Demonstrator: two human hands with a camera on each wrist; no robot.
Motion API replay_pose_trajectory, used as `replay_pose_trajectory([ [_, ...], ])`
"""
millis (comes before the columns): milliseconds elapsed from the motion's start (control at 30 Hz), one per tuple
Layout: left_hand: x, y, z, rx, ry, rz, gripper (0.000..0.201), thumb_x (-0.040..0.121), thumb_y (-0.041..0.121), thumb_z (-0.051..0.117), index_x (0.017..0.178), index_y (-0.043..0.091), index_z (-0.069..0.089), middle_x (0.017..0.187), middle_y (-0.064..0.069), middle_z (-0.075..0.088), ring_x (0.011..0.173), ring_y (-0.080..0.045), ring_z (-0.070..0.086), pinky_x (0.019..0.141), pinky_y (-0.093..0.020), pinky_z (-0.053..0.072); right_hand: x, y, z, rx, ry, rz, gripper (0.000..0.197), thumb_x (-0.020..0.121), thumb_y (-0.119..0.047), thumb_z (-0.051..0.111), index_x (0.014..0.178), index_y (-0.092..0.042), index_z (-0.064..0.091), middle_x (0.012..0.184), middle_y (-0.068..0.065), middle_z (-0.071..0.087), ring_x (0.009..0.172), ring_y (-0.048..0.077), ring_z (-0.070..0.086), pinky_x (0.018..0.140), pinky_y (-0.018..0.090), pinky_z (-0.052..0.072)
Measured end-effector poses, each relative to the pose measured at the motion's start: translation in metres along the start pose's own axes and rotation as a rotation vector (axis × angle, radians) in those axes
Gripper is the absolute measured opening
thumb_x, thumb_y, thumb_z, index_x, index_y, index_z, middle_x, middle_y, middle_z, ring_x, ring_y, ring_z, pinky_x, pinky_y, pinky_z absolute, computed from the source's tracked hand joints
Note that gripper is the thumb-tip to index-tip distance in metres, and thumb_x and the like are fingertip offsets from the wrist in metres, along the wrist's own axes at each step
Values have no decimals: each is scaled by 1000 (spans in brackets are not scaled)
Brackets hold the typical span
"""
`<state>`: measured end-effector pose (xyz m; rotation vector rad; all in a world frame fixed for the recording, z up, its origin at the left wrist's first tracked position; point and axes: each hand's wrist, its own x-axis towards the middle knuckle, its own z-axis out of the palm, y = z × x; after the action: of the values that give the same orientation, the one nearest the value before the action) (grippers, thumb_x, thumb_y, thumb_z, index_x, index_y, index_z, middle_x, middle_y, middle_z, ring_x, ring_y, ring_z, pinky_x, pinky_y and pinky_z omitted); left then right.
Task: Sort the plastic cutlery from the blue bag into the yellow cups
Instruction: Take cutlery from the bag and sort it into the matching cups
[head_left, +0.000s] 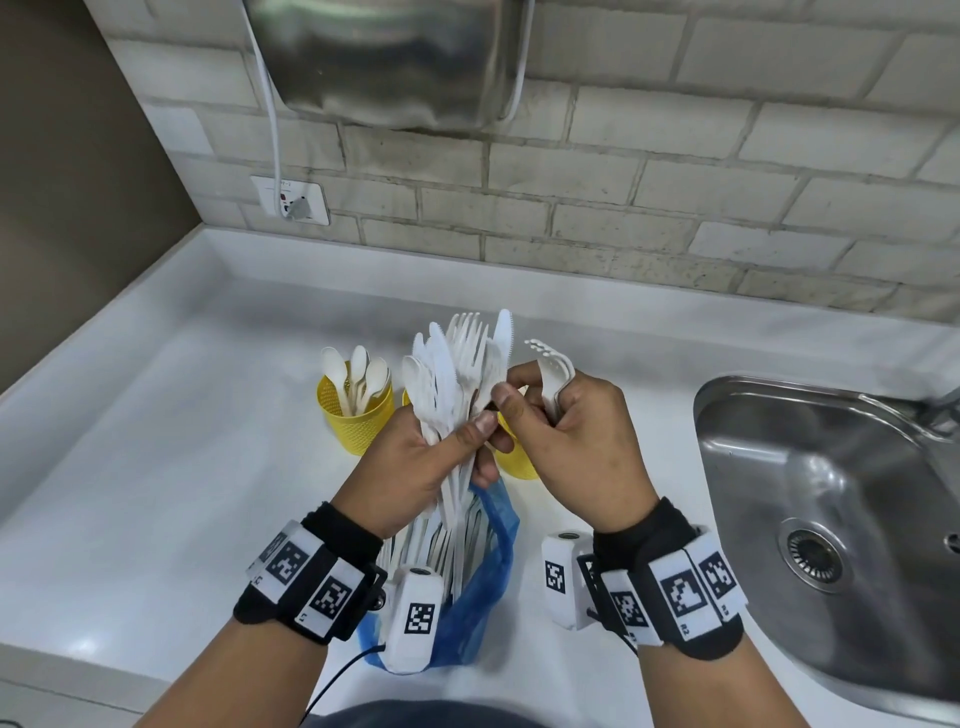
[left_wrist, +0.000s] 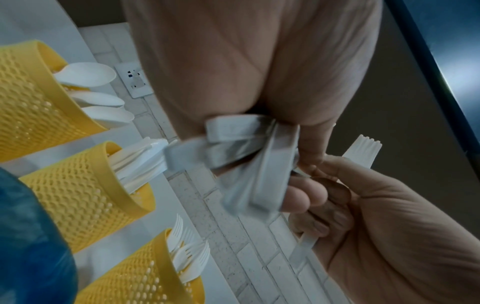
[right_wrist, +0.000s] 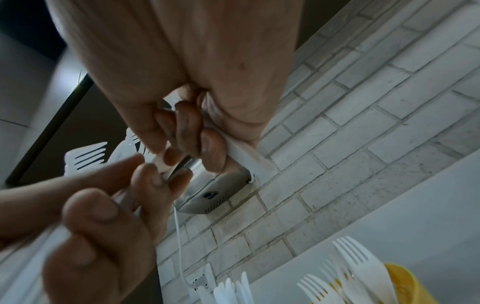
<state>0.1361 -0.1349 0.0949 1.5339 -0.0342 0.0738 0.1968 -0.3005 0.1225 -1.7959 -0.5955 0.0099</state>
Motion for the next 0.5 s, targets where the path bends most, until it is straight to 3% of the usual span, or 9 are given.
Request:
replay_pose_trajectory([
  [133, 1, 0, 3, -71, 8, -15, 21, 100, 26, 61, 103, 9, 73, 87, -13, 71, 67, -25, 64, 64, -34, 54, 0, -4, 3, 106, 172, 56, 37, 96, -2, 65, 64, -18, 56, 52, -13, 60, 44, 5, 58, 53, 15, 42],
  [200, 1, -1, 3, -89, 25, -22, 18, 99, 25, 61, 100, 11, 72, 86, -13, 71, 66, -25, 63, 63, -33, 54, 1, -6, 3, 222, 255, 103, 30, 97, 1, 63, 70, -11, 56, 49, -15, 55, 42, 2, 52, 52, 16, 41],
  [267, 1, 0, 4, -82, 37, -15, 16, 100, 22, 60, 97, 10, 70, 85, -14, 71, 66, -24, 63, 62, -33, 53, 2, -9, 4, 329, 268, 143, 19, 99, 0, 62, 81, -8, 57, 48, -13, 53, 42, 4, 50, 52, 22, 42],
  [367, 1, 2, 5, -75, 41, 23, 17, 100, 21, 61, 97, 6, 69, 83, -15, 71, 64, -25, 63, 59, -30, 52, -2, -15, 9, 508, 129, 190, 15, 101, -4, 59, 87, -2, 56, 48, -7, 50, 39, 10, 48, 45, 22, 43],
  [500, 1, 6, 10, -67, 37, 64, 19, 100, 20, 62, 95, 7, 74, 79, -15, 70, 63, -26, 63, 60, -32, 53, -4, -8, 22, 624, 1, 249, 29, 101, -23, 63, 90, 4, 60, 57, 13, 46, 44, 26, 45, 49, 34, 46],
])
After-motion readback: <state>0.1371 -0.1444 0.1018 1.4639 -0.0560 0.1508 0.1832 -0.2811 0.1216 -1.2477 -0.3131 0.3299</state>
